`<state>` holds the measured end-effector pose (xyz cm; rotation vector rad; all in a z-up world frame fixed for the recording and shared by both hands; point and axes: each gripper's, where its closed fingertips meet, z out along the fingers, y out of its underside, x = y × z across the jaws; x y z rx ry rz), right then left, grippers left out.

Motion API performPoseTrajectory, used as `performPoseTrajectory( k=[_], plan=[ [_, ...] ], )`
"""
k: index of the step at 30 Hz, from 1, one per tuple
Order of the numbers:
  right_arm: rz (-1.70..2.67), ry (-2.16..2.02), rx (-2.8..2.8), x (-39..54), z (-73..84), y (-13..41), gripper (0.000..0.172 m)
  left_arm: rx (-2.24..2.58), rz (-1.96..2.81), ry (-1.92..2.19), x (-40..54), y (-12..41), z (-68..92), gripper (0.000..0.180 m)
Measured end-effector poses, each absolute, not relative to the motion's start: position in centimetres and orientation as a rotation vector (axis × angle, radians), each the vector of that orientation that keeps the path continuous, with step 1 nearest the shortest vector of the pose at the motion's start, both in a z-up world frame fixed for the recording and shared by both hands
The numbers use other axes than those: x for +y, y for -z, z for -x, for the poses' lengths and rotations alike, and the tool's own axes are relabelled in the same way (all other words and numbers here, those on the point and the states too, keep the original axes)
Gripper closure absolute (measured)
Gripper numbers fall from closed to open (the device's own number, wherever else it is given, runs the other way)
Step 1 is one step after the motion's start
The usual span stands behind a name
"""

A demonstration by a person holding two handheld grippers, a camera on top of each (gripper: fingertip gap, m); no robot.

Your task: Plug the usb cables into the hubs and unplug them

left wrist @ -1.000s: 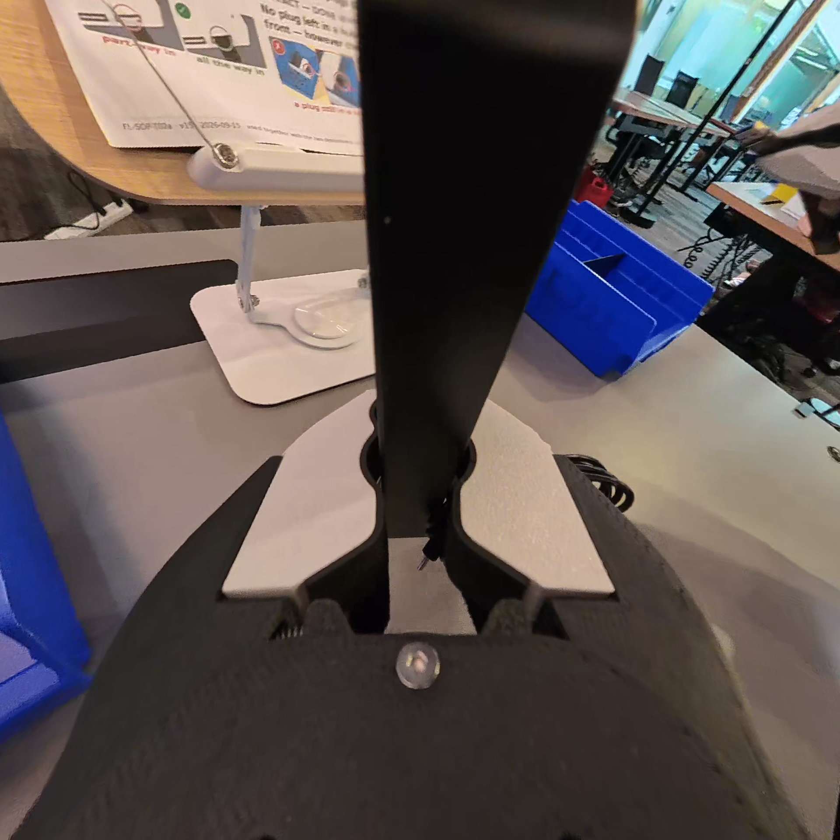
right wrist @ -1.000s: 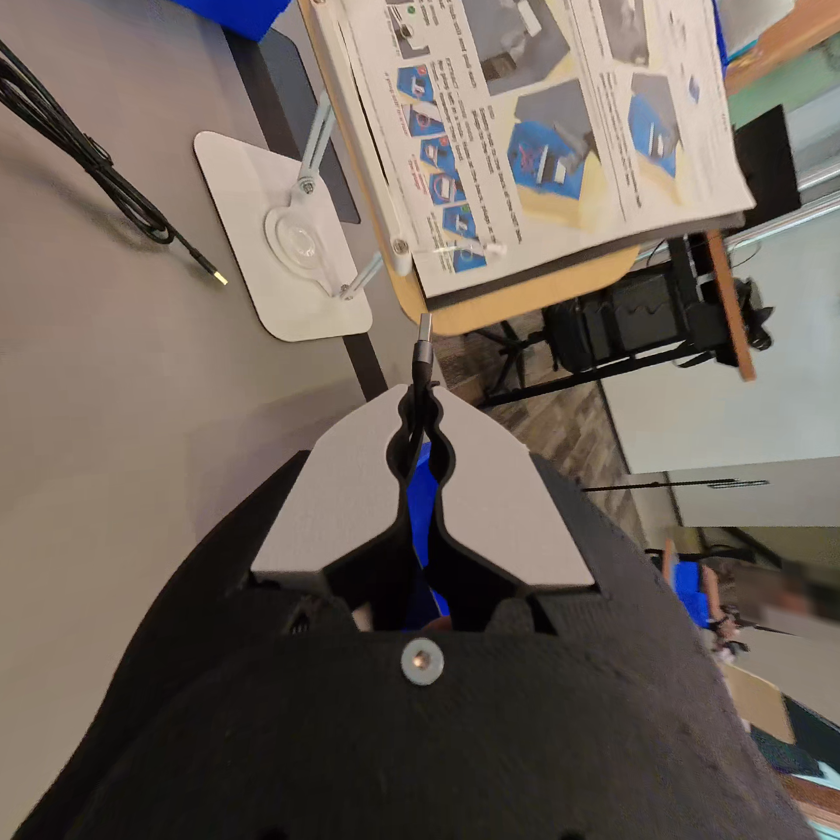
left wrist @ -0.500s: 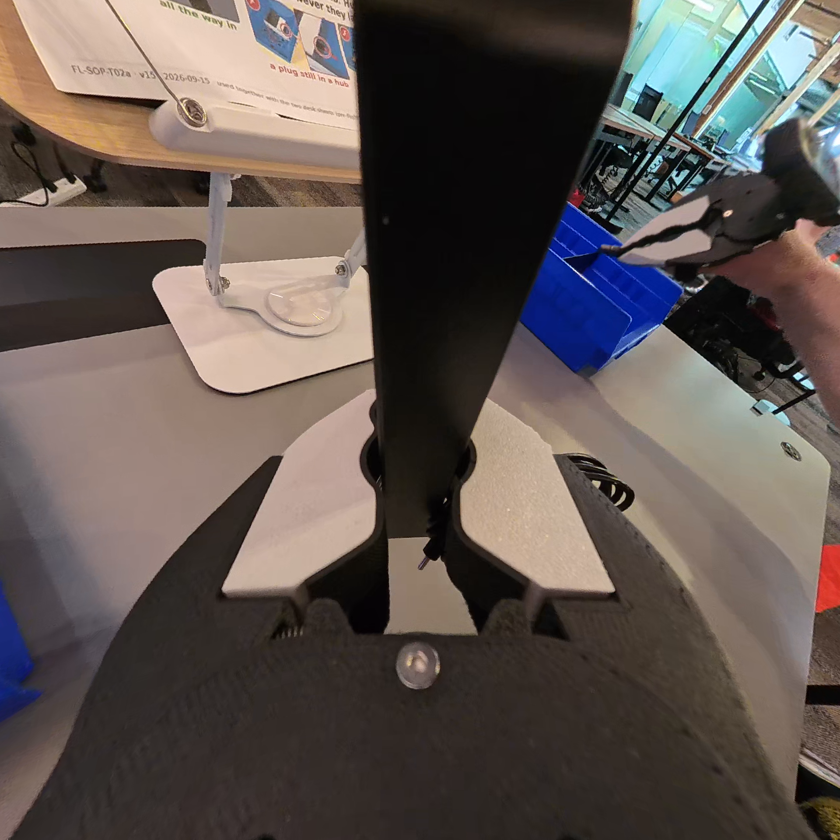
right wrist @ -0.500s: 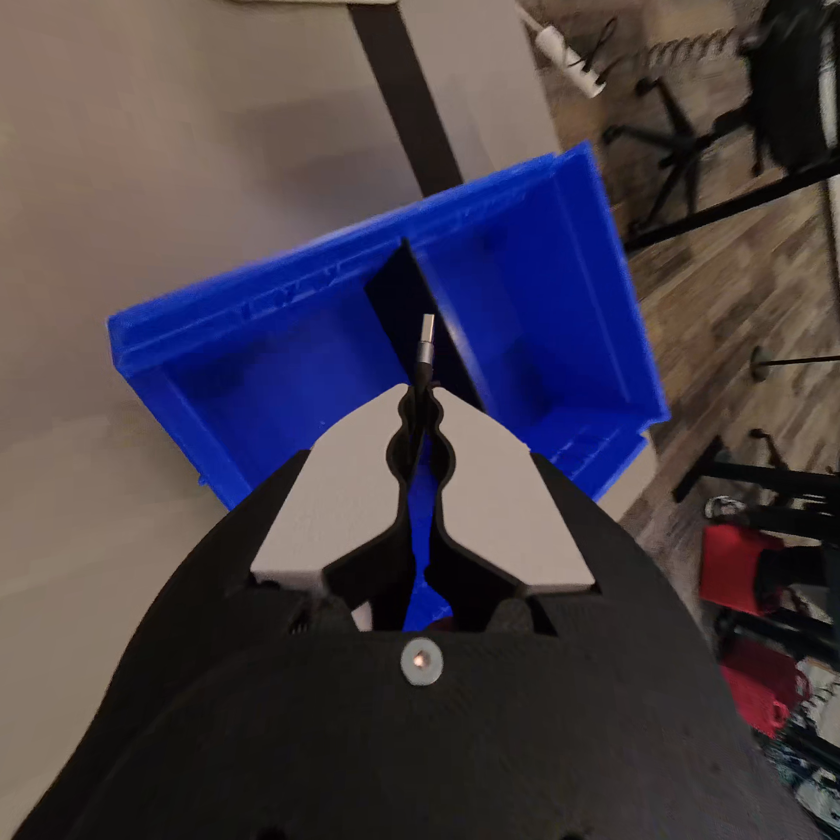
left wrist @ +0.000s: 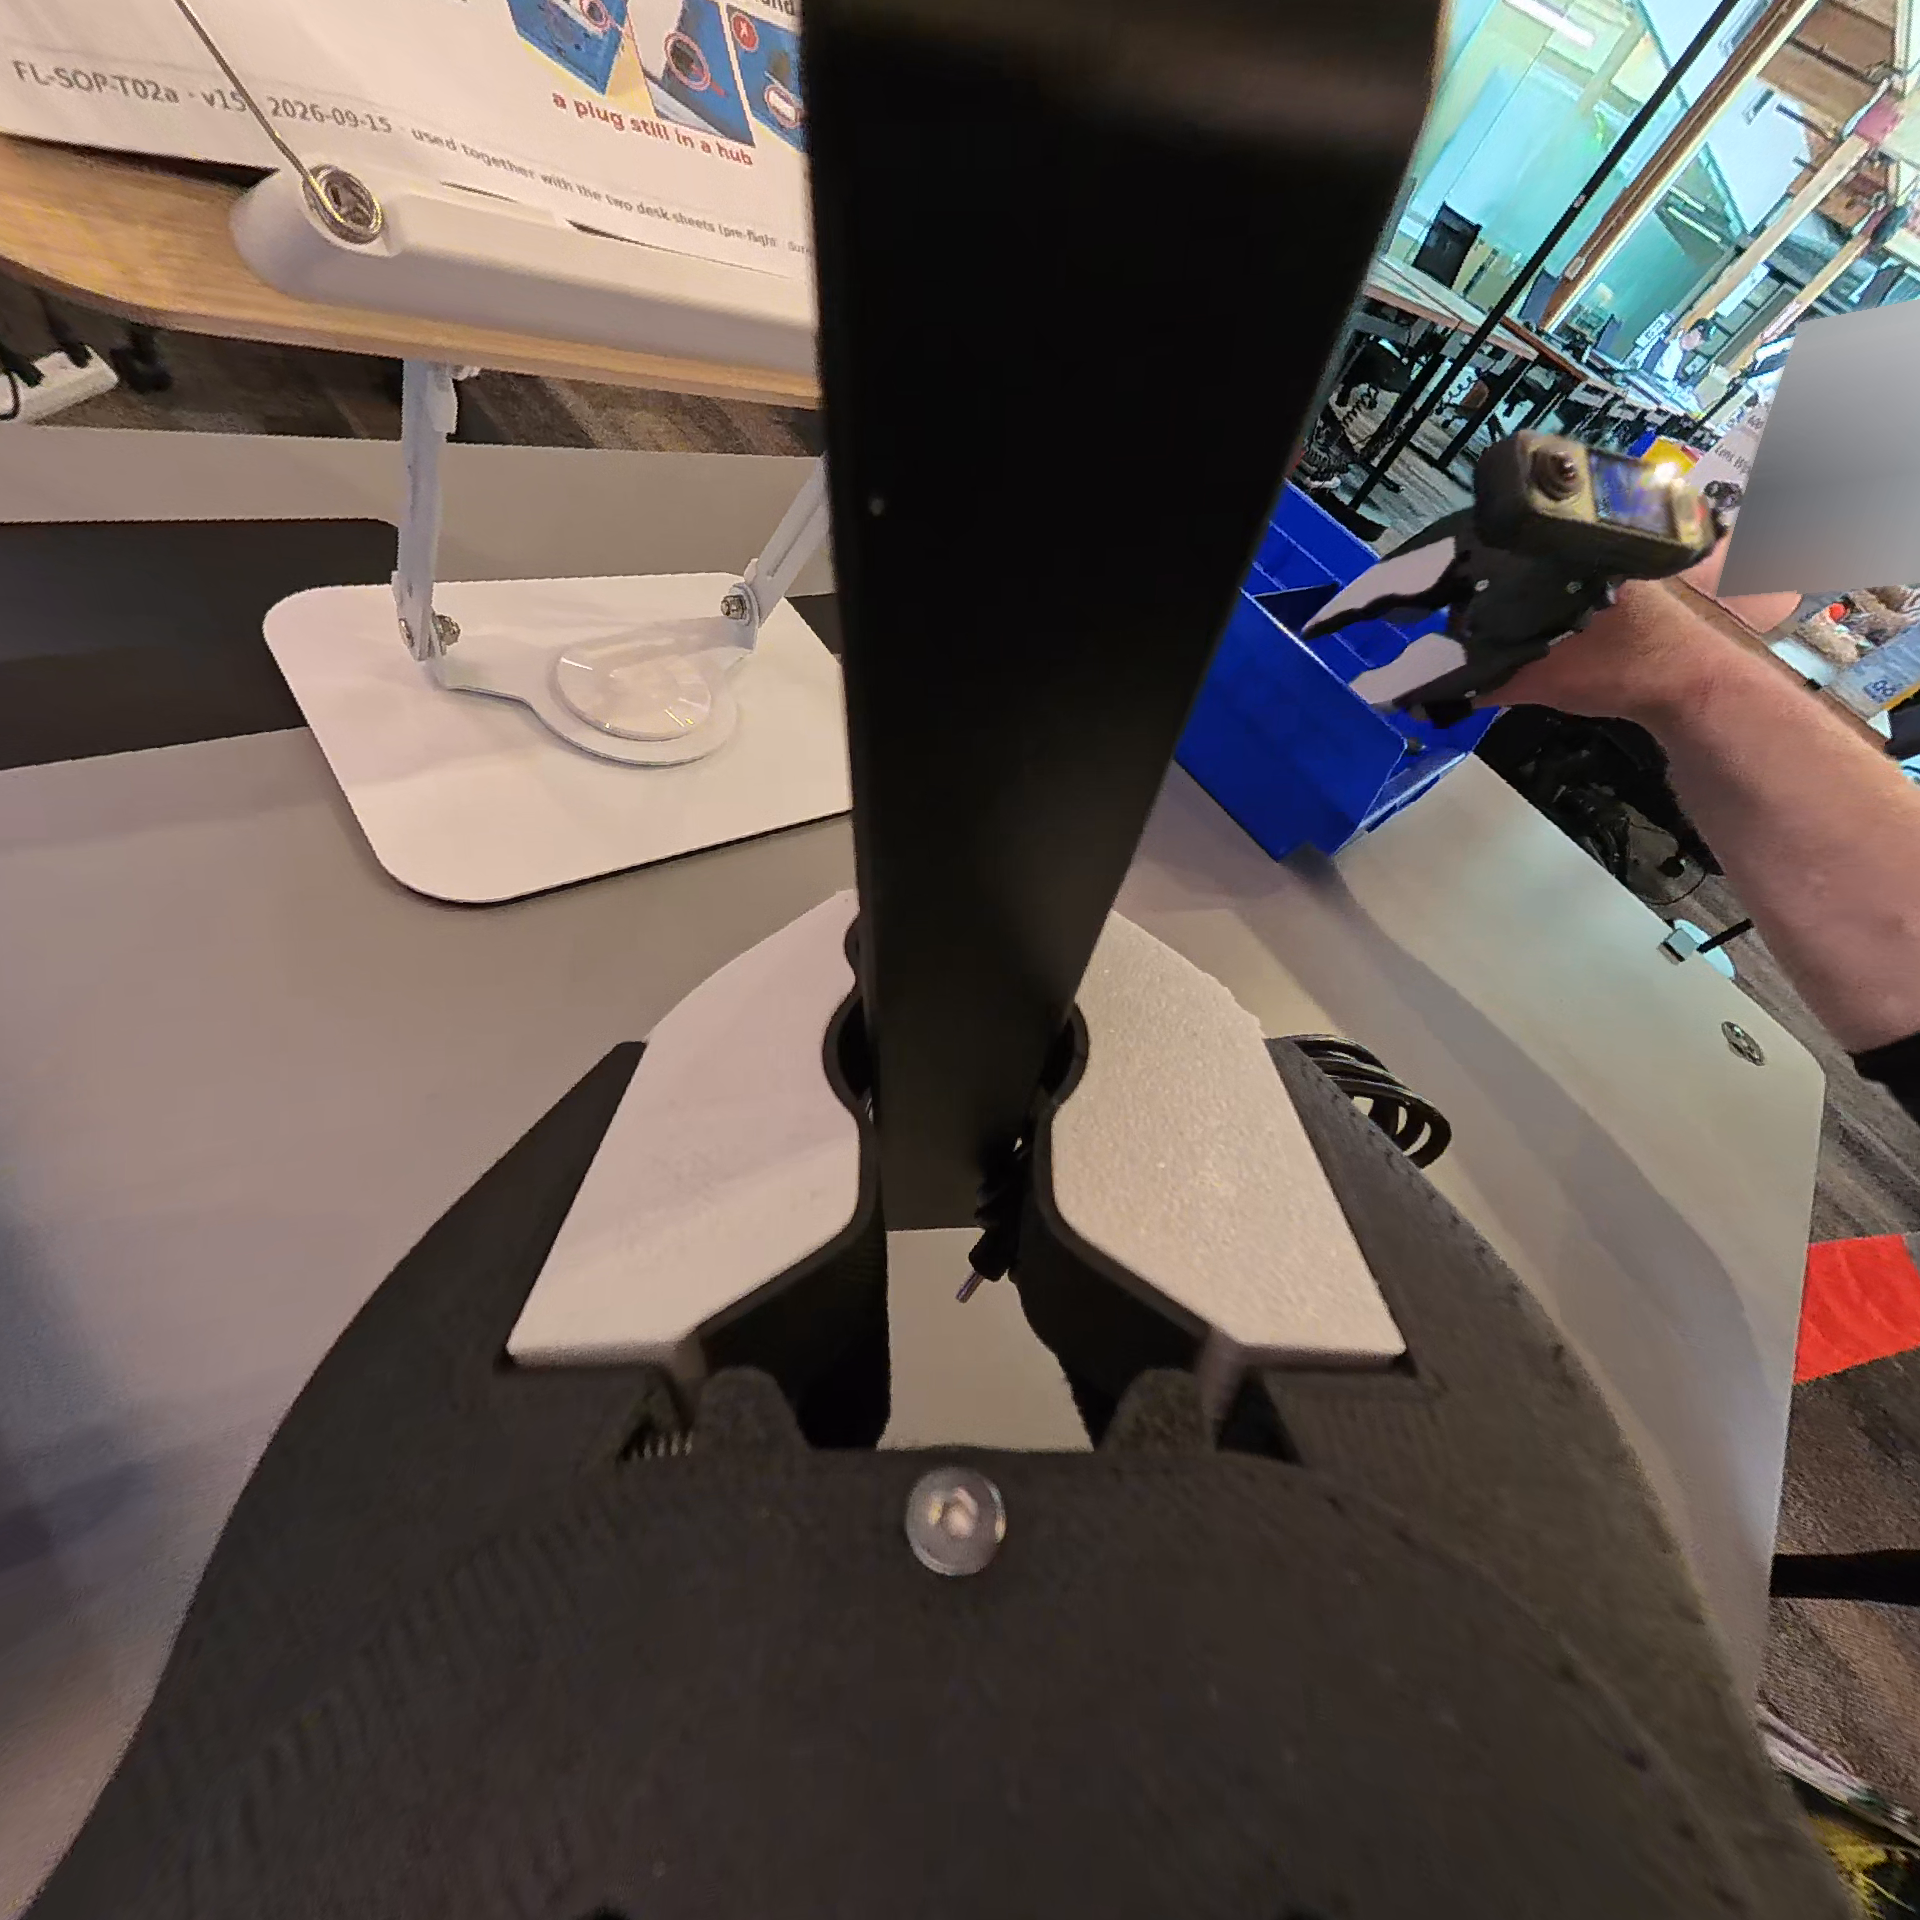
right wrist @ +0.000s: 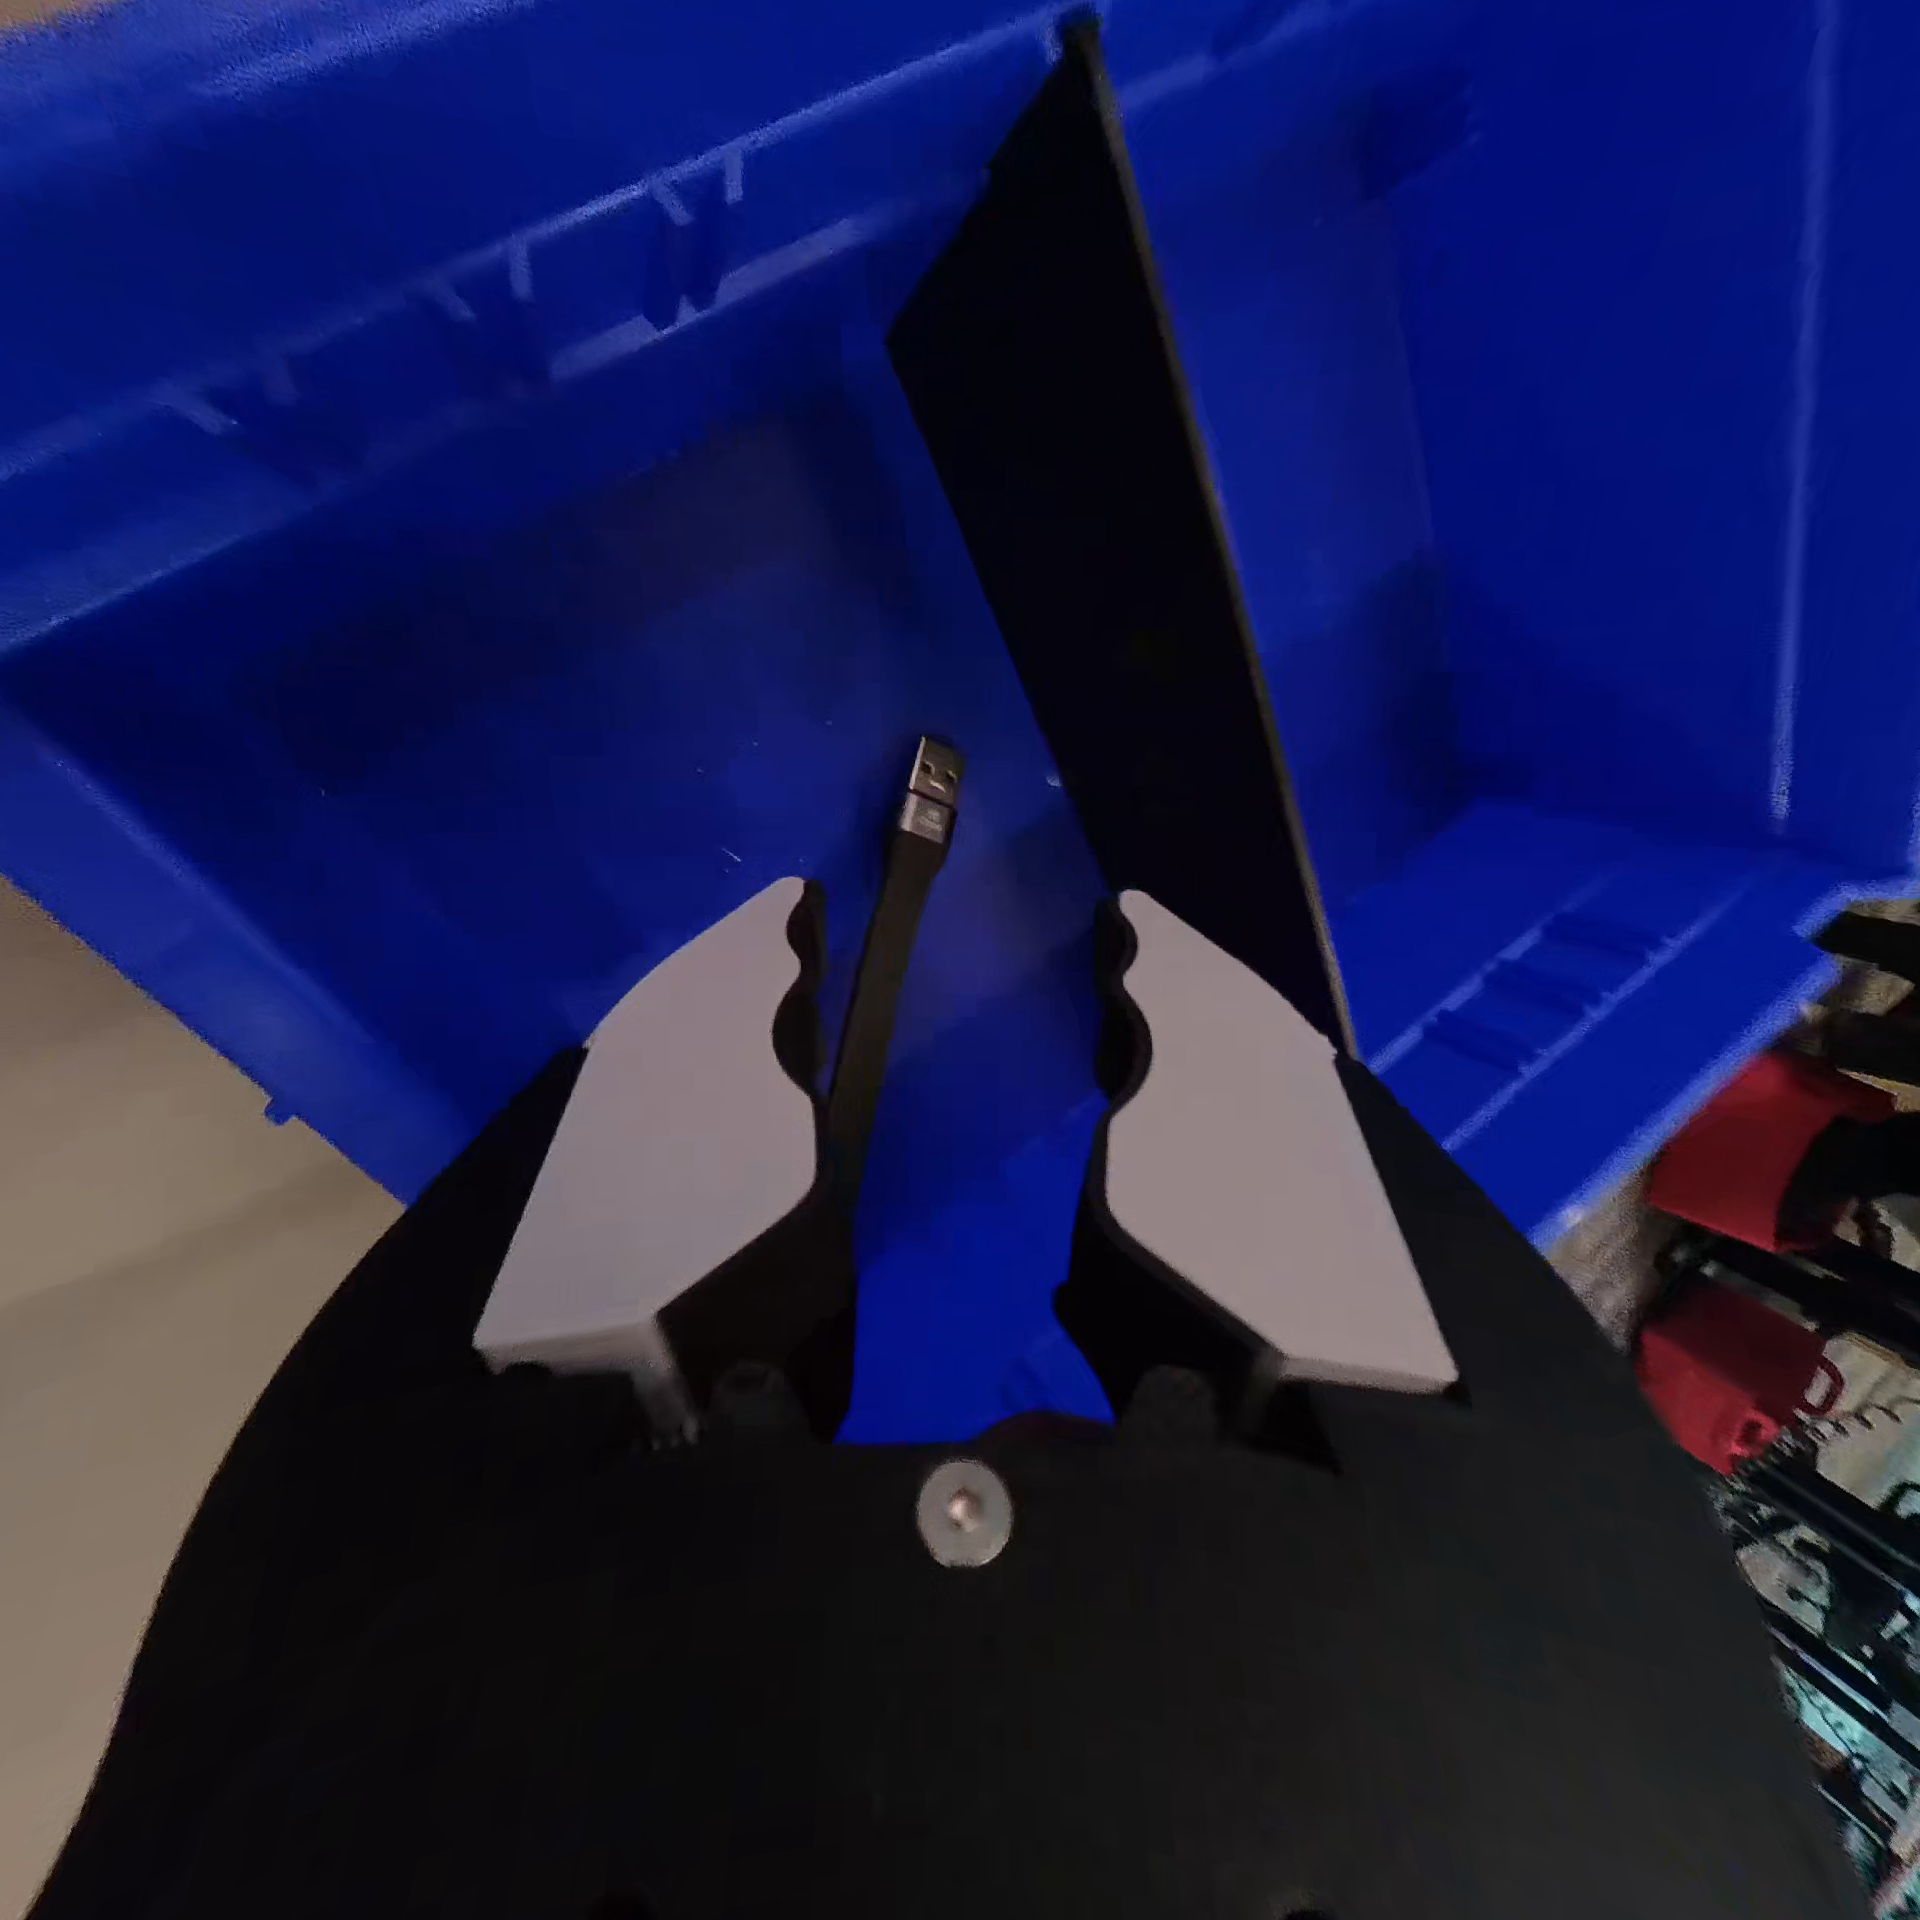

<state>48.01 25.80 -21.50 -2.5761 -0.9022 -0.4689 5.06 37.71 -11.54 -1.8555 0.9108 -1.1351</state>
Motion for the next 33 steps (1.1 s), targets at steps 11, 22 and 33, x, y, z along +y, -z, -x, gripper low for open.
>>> performPoseTrajectory(
  k=[11,22,33],
  plan=[
    [1.932,0.414,-1.137,26.0,-25.2,8.7,0.126,0.778,1.906,1.256,37.6,10.1,-6.2,0.154],
    [1.506,0.497,-1.358,28.4,-8.3,9.5,0.111,0.808,1.924,1.452,34.0,8.9,-8.3,0.154],
    [1.431,0.478,-1.472,28.6,-6.7,10.0,0.149,0.913,1.979,1.516,31.4,9.5,-9.8,0.152]
  ],
)
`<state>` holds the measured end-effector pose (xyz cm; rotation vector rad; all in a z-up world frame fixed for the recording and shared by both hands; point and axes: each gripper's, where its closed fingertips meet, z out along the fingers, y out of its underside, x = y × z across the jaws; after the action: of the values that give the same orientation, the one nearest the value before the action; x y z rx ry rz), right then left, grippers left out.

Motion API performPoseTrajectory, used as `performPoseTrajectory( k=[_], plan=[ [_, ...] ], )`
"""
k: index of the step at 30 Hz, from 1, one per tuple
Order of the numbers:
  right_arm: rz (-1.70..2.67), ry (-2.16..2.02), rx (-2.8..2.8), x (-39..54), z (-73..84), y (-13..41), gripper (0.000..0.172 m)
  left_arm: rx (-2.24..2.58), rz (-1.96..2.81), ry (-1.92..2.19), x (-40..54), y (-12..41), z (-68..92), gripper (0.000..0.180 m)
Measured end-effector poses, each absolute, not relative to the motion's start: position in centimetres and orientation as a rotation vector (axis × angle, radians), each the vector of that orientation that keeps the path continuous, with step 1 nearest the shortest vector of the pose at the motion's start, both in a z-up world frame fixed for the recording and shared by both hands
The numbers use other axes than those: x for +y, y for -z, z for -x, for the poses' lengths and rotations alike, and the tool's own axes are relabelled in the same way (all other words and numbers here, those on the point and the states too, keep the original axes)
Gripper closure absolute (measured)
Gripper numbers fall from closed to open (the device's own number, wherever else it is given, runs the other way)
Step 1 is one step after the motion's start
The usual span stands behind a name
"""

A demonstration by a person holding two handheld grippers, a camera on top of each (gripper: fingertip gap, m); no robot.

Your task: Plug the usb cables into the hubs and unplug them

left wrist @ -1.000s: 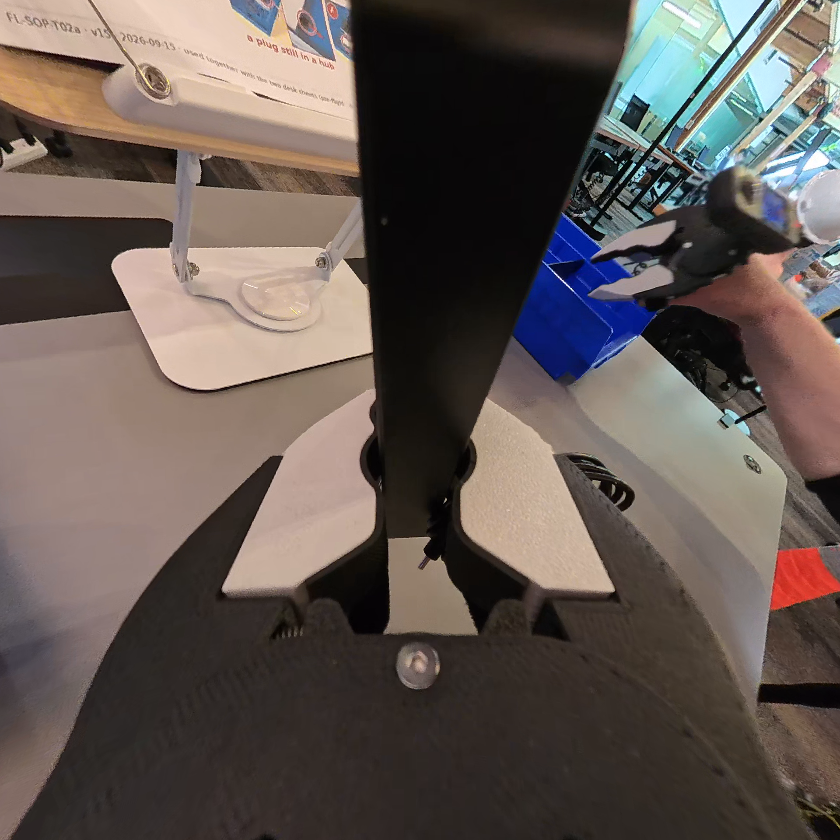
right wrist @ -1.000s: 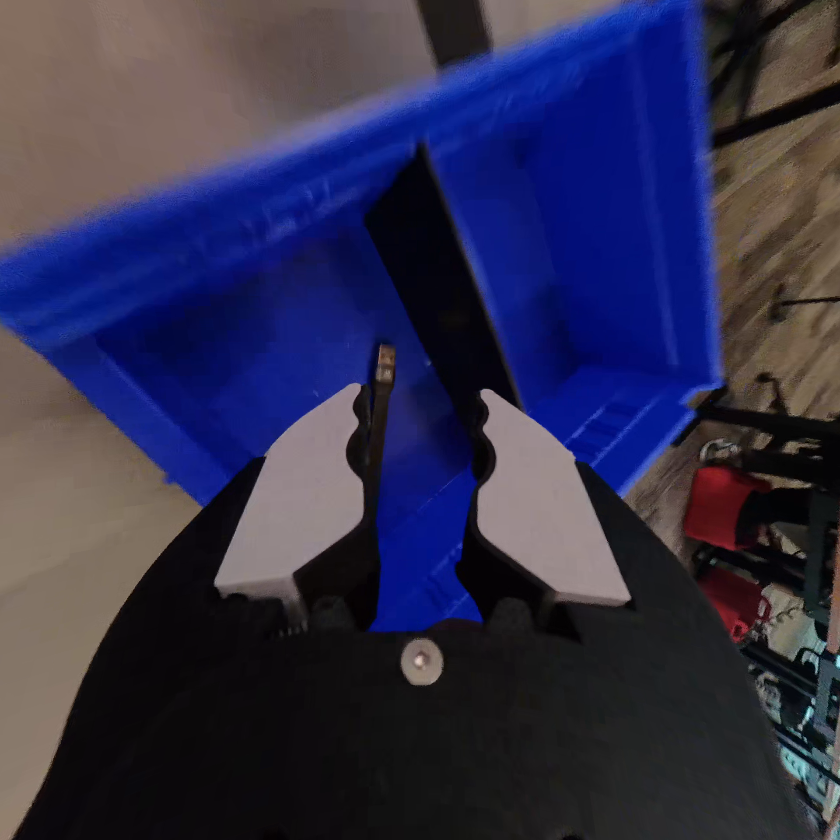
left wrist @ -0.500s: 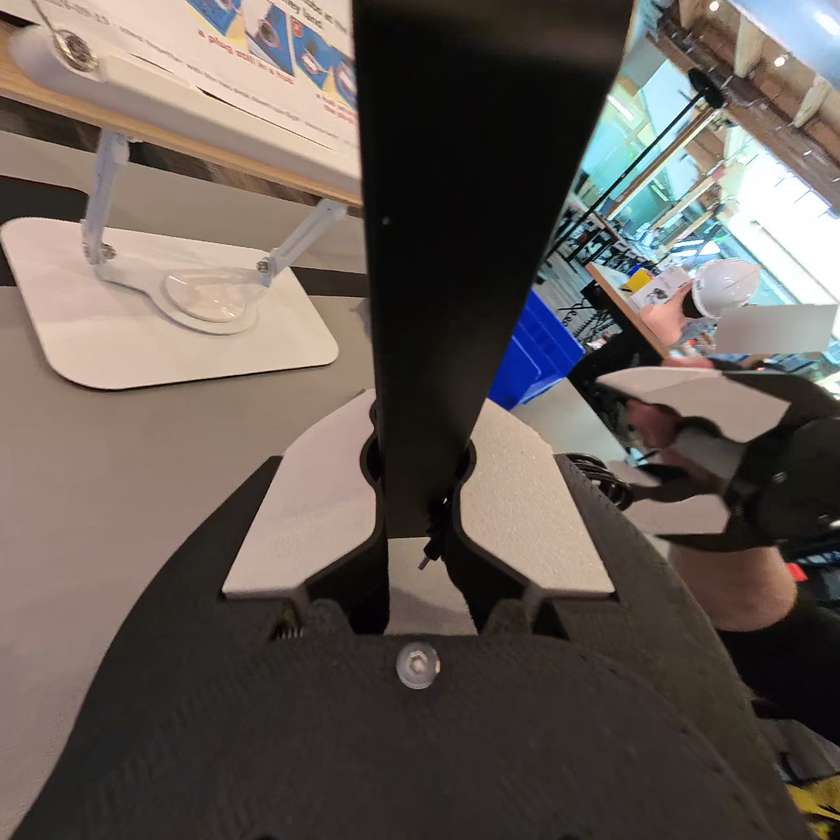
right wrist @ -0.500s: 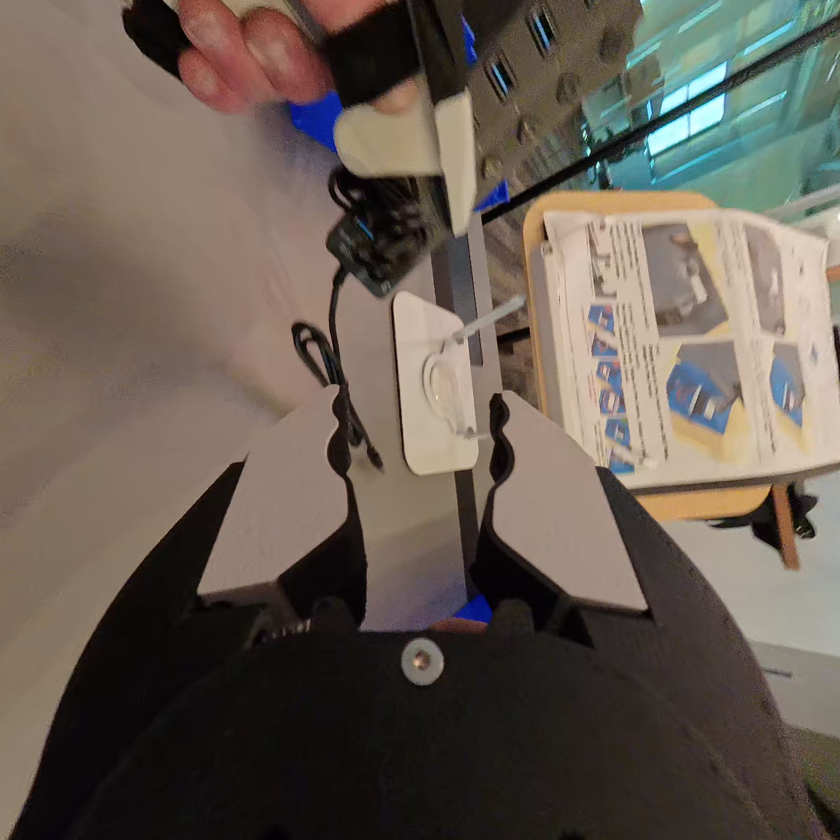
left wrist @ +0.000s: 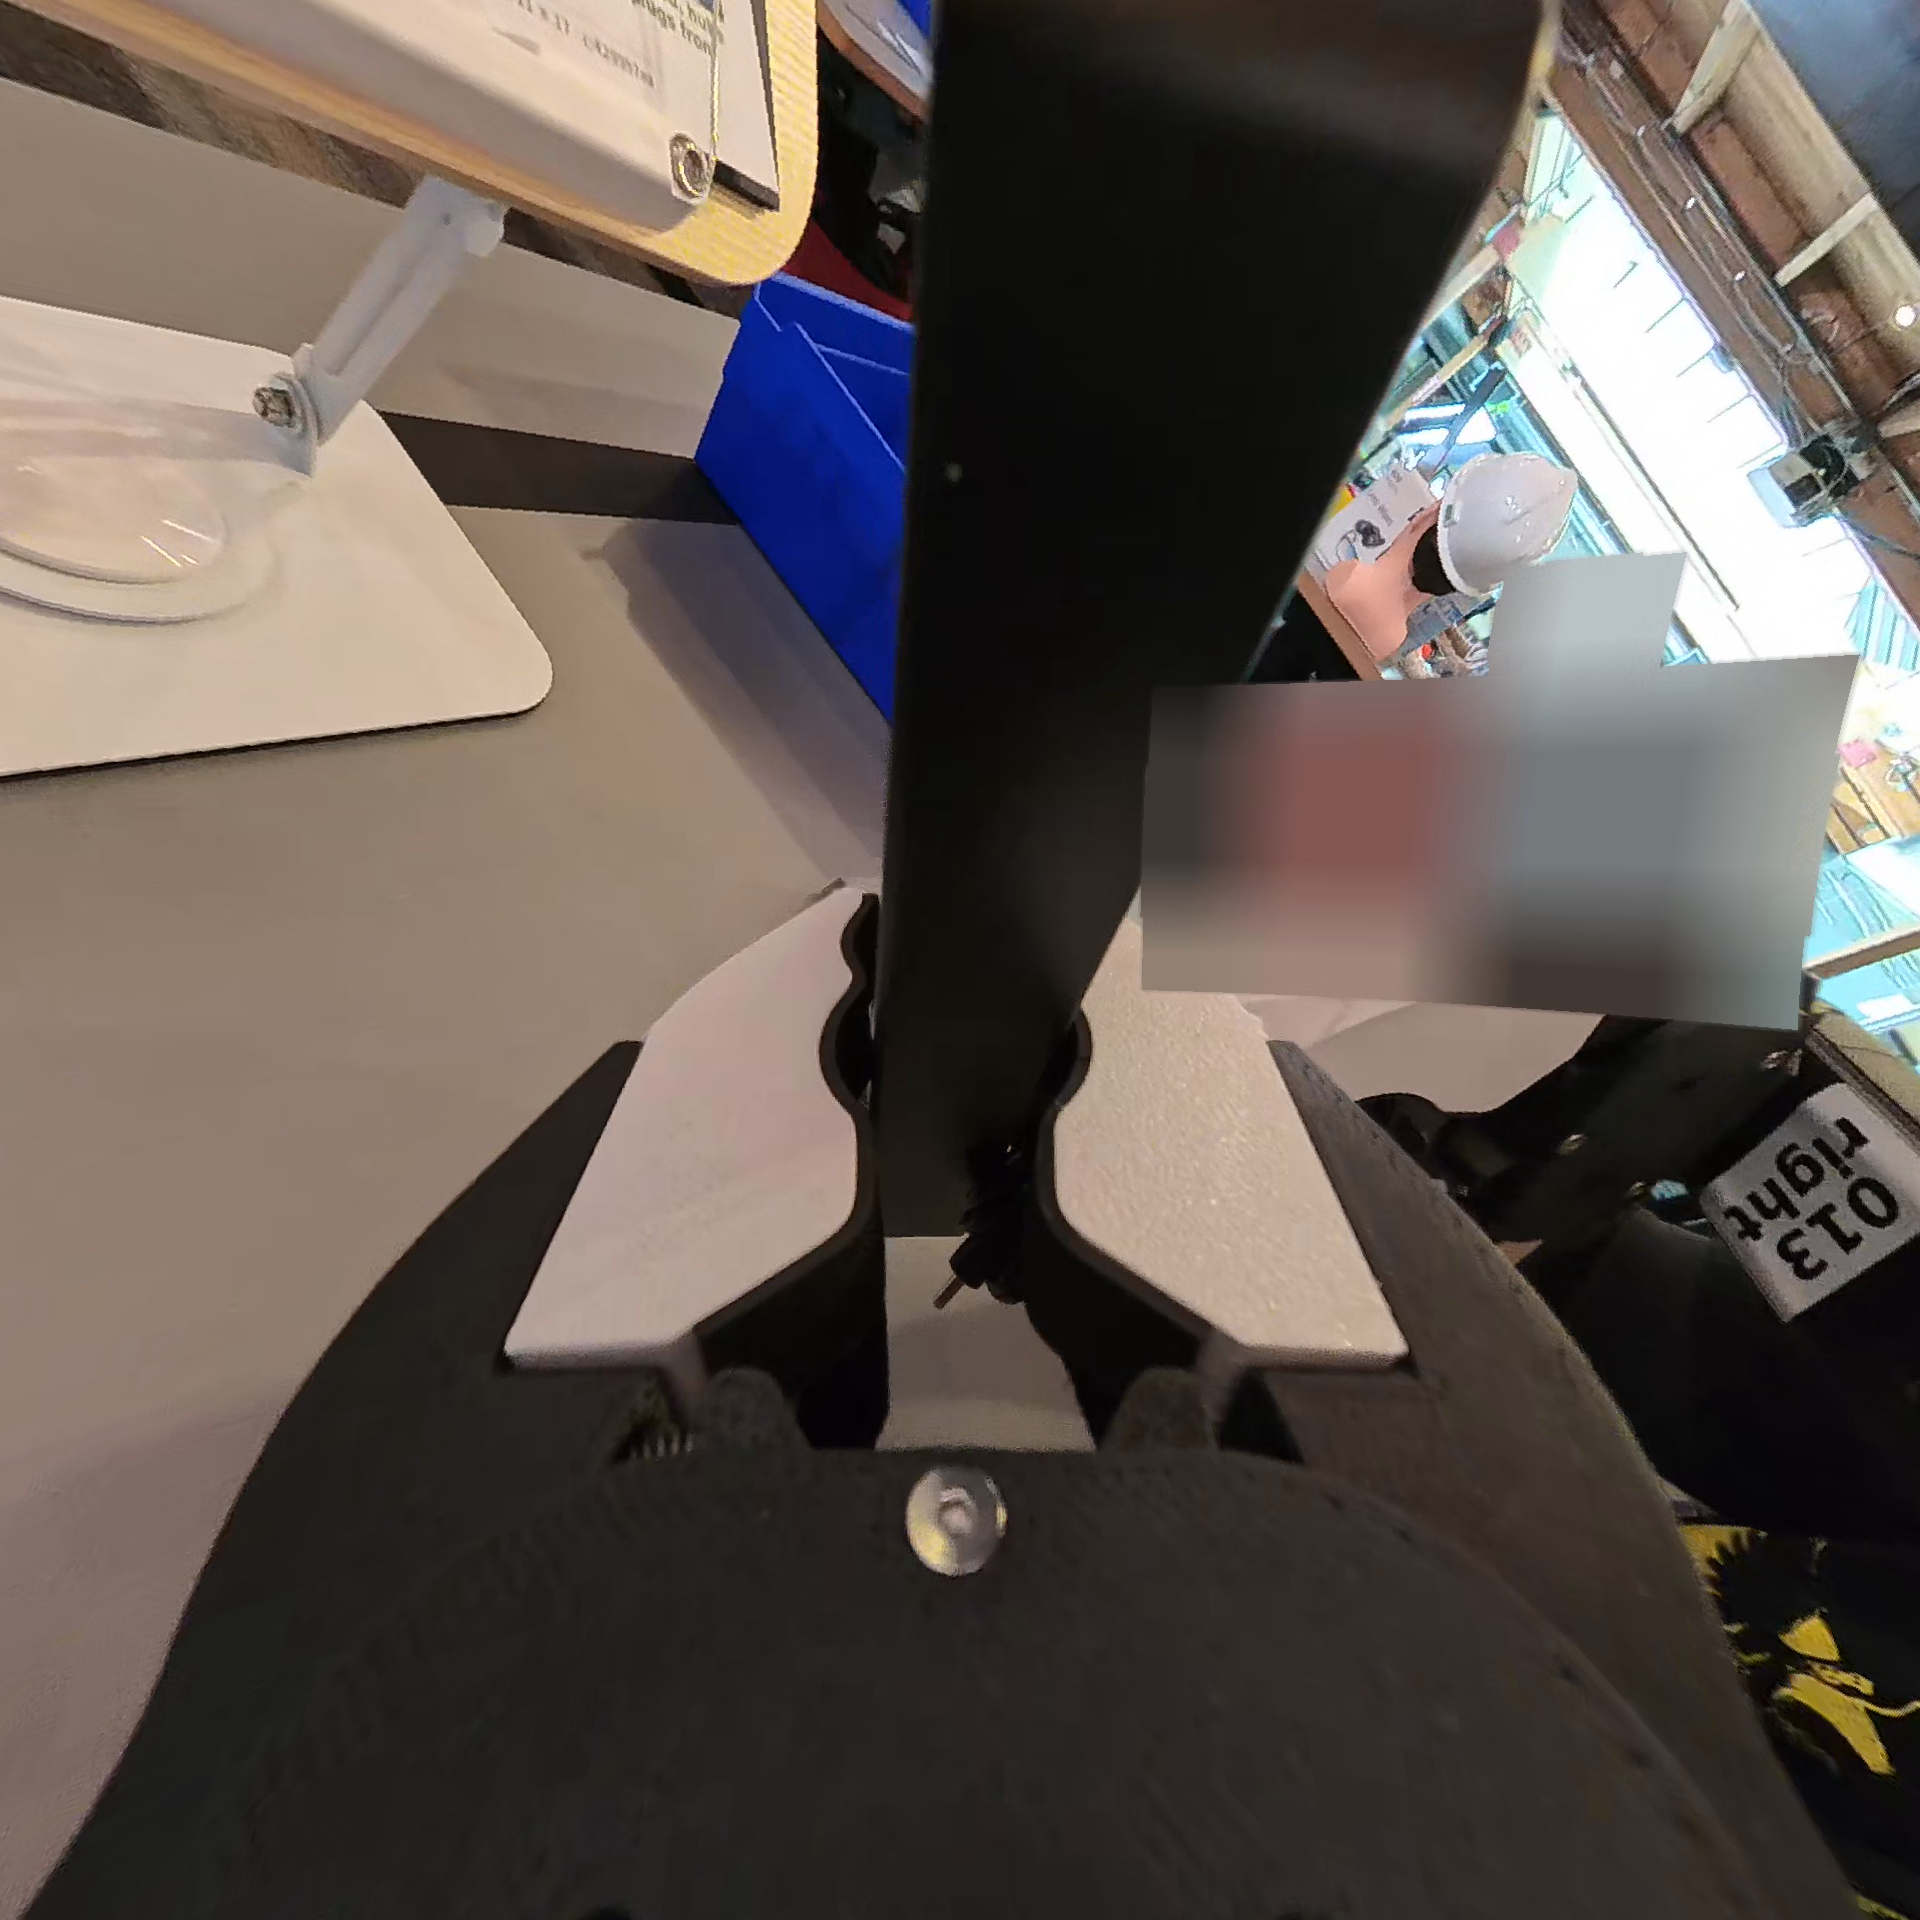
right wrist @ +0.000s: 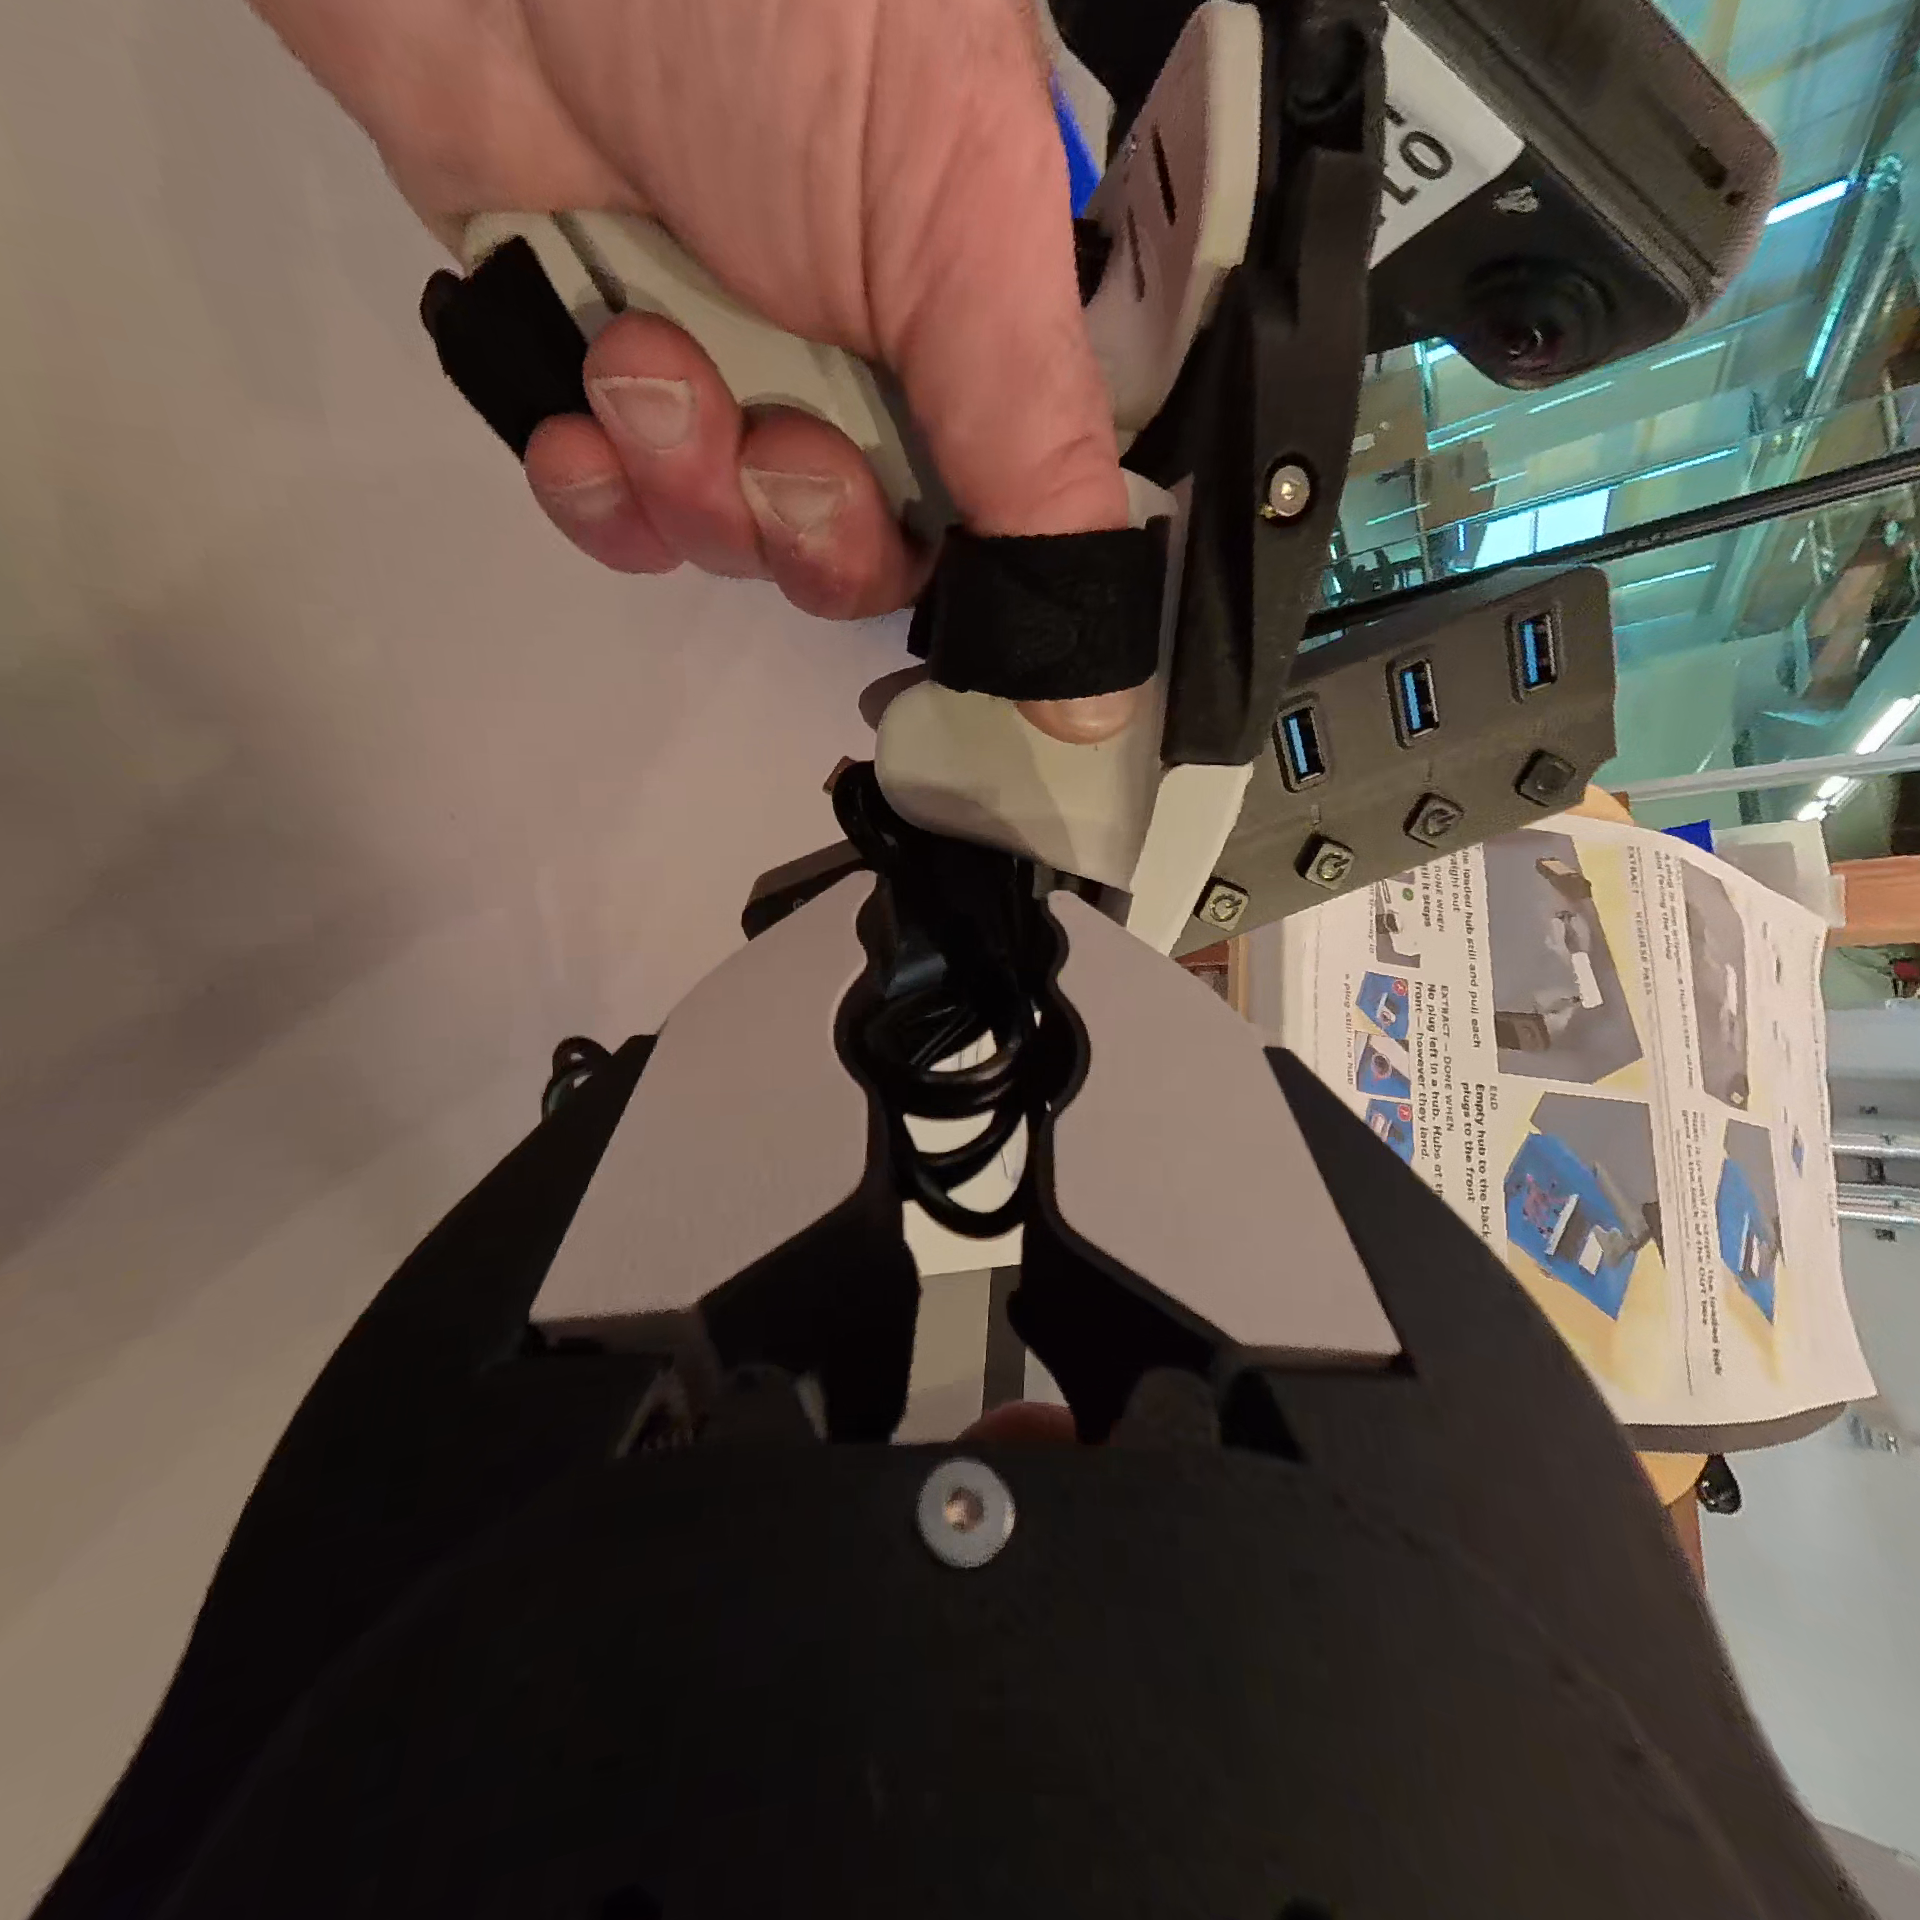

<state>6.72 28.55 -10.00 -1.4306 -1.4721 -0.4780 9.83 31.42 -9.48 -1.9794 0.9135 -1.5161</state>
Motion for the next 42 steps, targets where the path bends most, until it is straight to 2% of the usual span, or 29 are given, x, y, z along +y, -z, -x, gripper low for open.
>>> performPoseTrajectory(
  k=[7,12,20,26,29,35,37,39,40,42],
  plan=[
    [1.429,0.312,-1.405,27.5,-7.1,8.3,0.158,1.001,1.901,1.635,30.0,7.5,-10.2,0.148],
    [1.428,-0.062,-1.222,26.5,-7.4,6.0,0.159,1.023,1.763,1.814,29.0,4.9,-9.8,0.133],
    [1.321,-0.526,-1.051,24.6,-8.5,3.1,0.159,0.963,1.42,2.208,27.8,2.0,-8.3,0.13],
    [1.219,-0.8,-1.001,23.6,-8.9,2.8,0.16,0.947,1.346,2.352,26.4,2.3,-8.7,0.104],
    [1.17,-0.864,-1.016,22.9,-8.7,2.5,0.159,0.927,1.407,2.399,26.1,3.4,-9.6,0.083],
    [1.136,-0.886,-1.088,21.9,-7.6,2.6,0.16,0.877,1.37,2.603,24.7,4.4,-9.8,0.07],
    [1.134,-0.885,-1.112,21.8,-7.4,2.9,0.16,0.922,1.309,2.665,23.1,4.1,-9.9,0.075],
    [1.133,-0.893,-1.153,21.4,-7.2,3.2,0.16,0.959,1.263,2.662,22.2,3.9,-10.1,0.086],
    [1.127,-0.902,-1.166,21.1,-7.1,3.3,0.16,0.951,1.245,2.669,22.2,3.7,-10.2,0.101],
    [1.14,-0.891,-1.188,20.8,-7.2,3.6,0.16,0.938,1.235,2.637,22.7,3.4,-10.2,0.107]
  ],
)
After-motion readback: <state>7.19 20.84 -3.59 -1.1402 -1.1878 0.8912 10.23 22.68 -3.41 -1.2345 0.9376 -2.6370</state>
